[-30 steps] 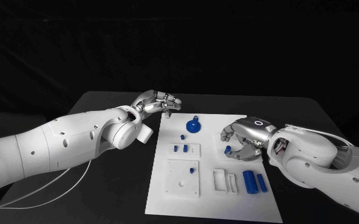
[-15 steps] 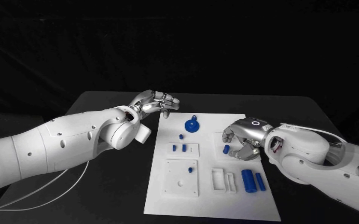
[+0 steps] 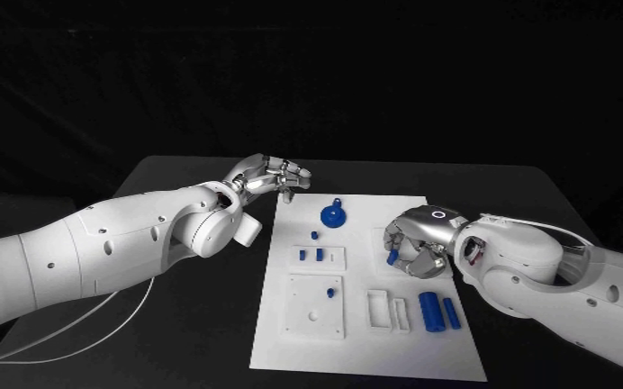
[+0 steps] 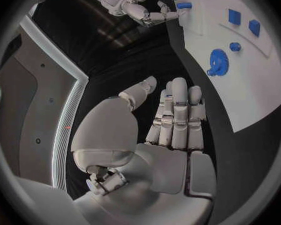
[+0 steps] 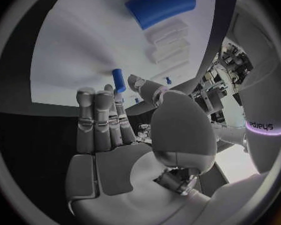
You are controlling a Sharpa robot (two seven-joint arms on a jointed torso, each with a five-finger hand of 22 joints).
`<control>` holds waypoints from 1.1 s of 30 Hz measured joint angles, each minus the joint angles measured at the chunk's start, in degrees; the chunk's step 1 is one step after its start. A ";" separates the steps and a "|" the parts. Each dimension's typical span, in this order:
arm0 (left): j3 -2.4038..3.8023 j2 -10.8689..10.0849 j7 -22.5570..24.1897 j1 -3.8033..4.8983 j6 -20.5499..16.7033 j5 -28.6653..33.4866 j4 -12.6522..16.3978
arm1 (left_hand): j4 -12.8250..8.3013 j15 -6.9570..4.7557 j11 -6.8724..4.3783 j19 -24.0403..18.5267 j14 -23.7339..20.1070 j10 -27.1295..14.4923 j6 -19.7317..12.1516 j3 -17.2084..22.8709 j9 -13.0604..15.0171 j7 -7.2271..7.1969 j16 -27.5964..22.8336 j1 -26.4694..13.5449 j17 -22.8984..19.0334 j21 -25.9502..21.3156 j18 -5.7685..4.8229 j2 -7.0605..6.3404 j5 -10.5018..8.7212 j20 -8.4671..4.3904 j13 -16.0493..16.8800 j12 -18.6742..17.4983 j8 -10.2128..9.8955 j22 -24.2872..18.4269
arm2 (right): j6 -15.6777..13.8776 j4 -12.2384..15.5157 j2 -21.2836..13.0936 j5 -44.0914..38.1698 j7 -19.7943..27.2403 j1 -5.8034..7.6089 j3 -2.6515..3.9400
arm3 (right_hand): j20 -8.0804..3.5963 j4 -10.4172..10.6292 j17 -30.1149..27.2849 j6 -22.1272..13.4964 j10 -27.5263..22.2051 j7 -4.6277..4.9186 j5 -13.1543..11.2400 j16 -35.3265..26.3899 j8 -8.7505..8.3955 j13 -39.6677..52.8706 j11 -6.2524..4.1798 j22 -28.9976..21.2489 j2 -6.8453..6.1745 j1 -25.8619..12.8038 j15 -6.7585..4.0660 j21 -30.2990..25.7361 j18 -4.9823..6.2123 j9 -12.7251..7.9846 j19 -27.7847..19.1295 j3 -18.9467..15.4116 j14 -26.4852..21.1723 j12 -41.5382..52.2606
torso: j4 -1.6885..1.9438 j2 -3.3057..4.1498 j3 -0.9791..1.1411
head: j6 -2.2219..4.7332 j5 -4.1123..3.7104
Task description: Assemble the parts on the task board
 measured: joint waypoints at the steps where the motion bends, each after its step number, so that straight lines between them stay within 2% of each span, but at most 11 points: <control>1: 0.00 0.00 0.00 0.00 0.00 0.00 0.00 | 0.00 0.00 0.00 0.00 0.00 0.00 0.00 0.00 0.00 0.00 0.00 0.00 0.00 0.00 0.00 0.00 0.00 0.00 0.00 0.00 0.00 0.00 | 0.06 -0.05 0.06 0.00 0.00 0.00 -0.02 | -0.02 0.05 -0.02 0.36 0.51 -0.03 0.00 0.00 0.16 0.14 -0.06 0.00 0.30 0.30 -0.24 0.04 0.00 0.09 0.21 0.44 0.20 0.22 | 0.00 0.00 -0.01 | -0.03 0.00; 5: 0.00 -0.01 0.00 0.00 0.01 0.00 -0.02 | 0.00 0.00 0.00 0.00 0.00 0.00 0.00 0.00 0.00 0.00 0.00 0.00 0.00 0.00 -0.02 0.00 0.00 0.00 0.00 0.00 0.00 0.00 | 0.33 -0.23 0.27 -0.06 0.00 -0.03 -0.11 | -0.02 0.28 -0.05 0.91 1.60 -0.20 0.00 0.00 0.64 0.51 -0.34 0.00 0.63 0.62 -0.74 0.36 0.00 0.32 0.21 0.96 0.10 0.60 | 0.00 -0.01 -0.01 | -0.12 0.03; 12: 0.00 -0.01 0.00 0.00 0.03 0.00 -0.04 | 0.00 0.00 0.00 0.00 0.00 0.00 0.00 0.00 0.00 0.00 0.00 0.00 -0.01 0.00 -0.04 0.00 0.00 0.00 0.00 0.00 0.00 0.00 | 0.54 -0.51 0.64 -0.38 0.01 -0.04 -0.21 | -0.01 -0.03 -0.05 1.75 2.31 -0.49 0.00 0.00 0.99 0.86 -0.86 0.02 1.15 1.15 -0.85 0.58 0.00 0.48 0.22 1.27 0.20 0.88 | -0.01 -0.01 0.01 | -0.29 0.04; 18: 0.00 -0.03 0.00 0.00 0.05 0.00 -0.03 | 0.00 0.00 0.00 0.00 0.00 0.00 0.00 0.00 0.00 0.00 0.00 0.00 -0.01 0.00 0.06 0.00 0.00 0.00 0.00 0.00 0.00 0.00 | 0.41 -0.76 0.85 -1.11 -0.05 -0.06 -0.26 | -0.11 -0.94 -0.06 2.86 4.04 -1.11 0.00 0.00 1.71 1.30 -1.18 0.05 2.37 2.36 -1.47 0.87 0.00 0.68 0.33 2.49 0.56 1.78 | -0.03 -0.01 0.03 | -0.42 0.05; 20: 0.00 -0.03 0.00 0.00 0.05 0.00 -0.03 | 0.00 0.00 0.00 0.00 0.00 0.00 0.00 0.00 0.00 0.00 0.00 0.00 -0.01 0.00 0.47 0.00 0.00 0.01 -0.04 0.00 0.00 0.00 | 0.27 -0.80 0.90 -1.43 -0.14 -0.08 -0.27 | -0.21 -1.34 -0.12 3.36 4.32 -1.21 -0.01 0.00 1.86 1.44 -1.44 0.08 2.74 2.74 -1.74 0.88 0.00 0.81 0.43 3.38 0.50 1.95 | -0.03 -0.01 0.04 | -0.46 0.05; 33: 0.00 -0.03 0.00 0.00 0.06 0.00 -0.01 | 0.00 0.00 0.00 0.23 0.00 0.00 0.00 0.00 0.01 0.00 0.00 0.00 0.04 0.00 0.52 0.00 0.00 -0.22 -0.05 0.00 0.21 0.05 | -2.09 -0.21 1.00 -3.28 -0.52 -0.20 -0.31 | -0.33 -2.24 -0.12 4.86 5.63 -1.95 -0.29 0.23 2.67 2.32 -1.89 0.07 3.05 3.05 -2.52 1.47 0.01 1.25 0.92 5.71 1.29 2.88 | -0.04 -0.02 0.04 | -0.55 0.08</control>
